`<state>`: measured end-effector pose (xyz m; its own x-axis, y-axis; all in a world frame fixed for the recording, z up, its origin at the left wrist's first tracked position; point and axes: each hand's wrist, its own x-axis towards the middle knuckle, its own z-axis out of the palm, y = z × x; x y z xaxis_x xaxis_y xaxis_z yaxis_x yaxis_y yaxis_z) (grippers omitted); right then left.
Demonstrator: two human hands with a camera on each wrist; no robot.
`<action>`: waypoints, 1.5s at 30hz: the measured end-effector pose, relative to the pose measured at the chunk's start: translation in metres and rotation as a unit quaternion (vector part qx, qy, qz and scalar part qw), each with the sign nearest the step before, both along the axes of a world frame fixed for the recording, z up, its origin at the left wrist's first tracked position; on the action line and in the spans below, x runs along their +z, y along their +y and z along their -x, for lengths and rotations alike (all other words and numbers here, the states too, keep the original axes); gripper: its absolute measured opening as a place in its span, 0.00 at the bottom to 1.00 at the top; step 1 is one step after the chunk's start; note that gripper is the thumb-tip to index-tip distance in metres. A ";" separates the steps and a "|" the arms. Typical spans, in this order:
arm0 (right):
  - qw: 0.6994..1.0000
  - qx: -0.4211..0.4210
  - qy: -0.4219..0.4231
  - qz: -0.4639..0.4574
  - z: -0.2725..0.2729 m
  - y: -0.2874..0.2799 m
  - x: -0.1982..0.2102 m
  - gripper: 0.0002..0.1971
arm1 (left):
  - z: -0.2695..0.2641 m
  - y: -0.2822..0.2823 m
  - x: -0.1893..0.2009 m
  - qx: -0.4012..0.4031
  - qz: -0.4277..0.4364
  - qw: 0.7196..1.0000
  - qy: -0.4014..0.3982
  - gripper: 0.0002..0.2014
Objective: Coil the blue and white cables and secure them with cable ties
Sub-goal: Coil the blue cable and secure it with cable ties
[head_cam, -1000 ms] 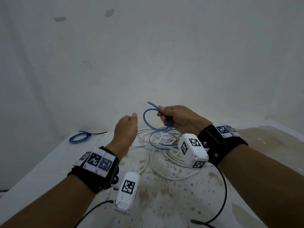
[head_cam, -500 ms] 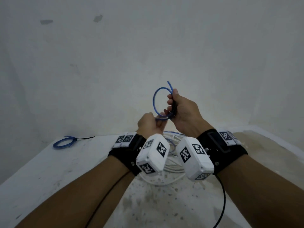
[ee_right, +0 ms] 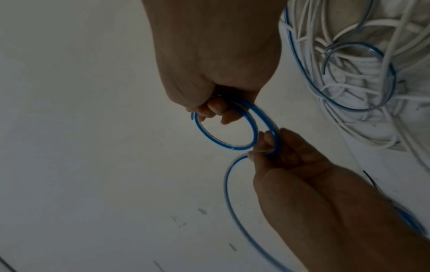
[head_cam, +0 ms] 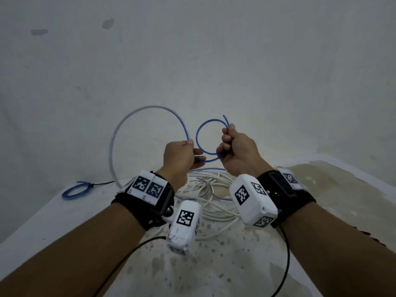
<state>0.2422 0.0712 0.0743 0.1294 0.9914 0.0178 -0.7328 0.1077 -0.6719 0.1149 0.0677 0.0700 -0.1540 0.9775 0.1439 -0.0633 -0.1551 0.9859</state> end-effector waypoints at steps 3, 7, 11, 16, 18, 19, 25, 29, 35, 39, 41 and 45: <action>0.998 0.046 -0.030 -0.003 0.009 -0.002 -0.007 0.16 | 0.014 0.002 0.001 0.020 0.038 0.997 0.066 0.06; 0.995 0.079 -0.056 -0.003 0.024 -0.005 -0.011 0.14 | 0.027 0.003 -0.003 0.007 0.082 0.992 0.091 0.13; 0.997 0.063 -0.038 0.013 0.031 -0.006 -0.014 0.12 | 0.033 0.002 -0.010 0.007 0.061 0.998 0.022 0.07; 0.999 0.035 -0.027 0.029 0.034 -0.002 -0.016 0.14 | 0.043 0.001 -0.014 -0.005 0.072 0.996 -0.045 0.12; 0.999 0.021 -0.006 0.031 0.035 0.000 -0.016 0.14 | 0.046 -0.001 -0.014 -0.022 0.065 0.997 -0.043 0.13; 0.999 0.016 0.002 0.029 0.037 0.002 -0.017 0.15 | 0.046 -0.001 -0.013 -0.023 0.058 0.997 -0.036 0.13; 0.998 0.062 -0.008 0.019 0.054 0.001 -0.029 0.15 | 0.049 0.009 0.000 0.014 0.020 0.996 -0.086 0.09; 0.995 0.096 -0.035 0.005 0.060 0.000 -0.034 0.15 | 0.058 0.010 -0.003 -0.012 -0.018 0.995 -0.101 0.08; 0.989 0.140 -0.045 -0.011 0.056 0.005 -0.031 0.15 | 0.075 0.011 -0.014 -0.048 -0.095 0.993 -0.053 0.10; 0.984 0.171 -0.059 -0.008 0.051 0.006 -0.029 0.15 | 0.080 0.009 -0.010 -0.075 -0.104 0.992 -0.004 0.09; 0.982 0.174 -0.070 -0.005 0.053 0.007 -0.029 0.15 | 0.080 0.009 -0.006 -0.069 -0.104 0.992 -0.004 0.09; 0.980 0.188 -0.069 -0.011 0.057 0.007 -0.031 0.15 | 0.078 0.011 -0.006 -0.033 -0.104 0.994 -0.011 0.09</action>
<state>0.1851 0.0777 0.0432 -0.2509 0.9675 0.0316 -0.6262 -0.1374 -0.7674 0.0366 0.0788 0.0641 -0.0954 0.9351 0.3413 -0.1010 -0.3502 0.9312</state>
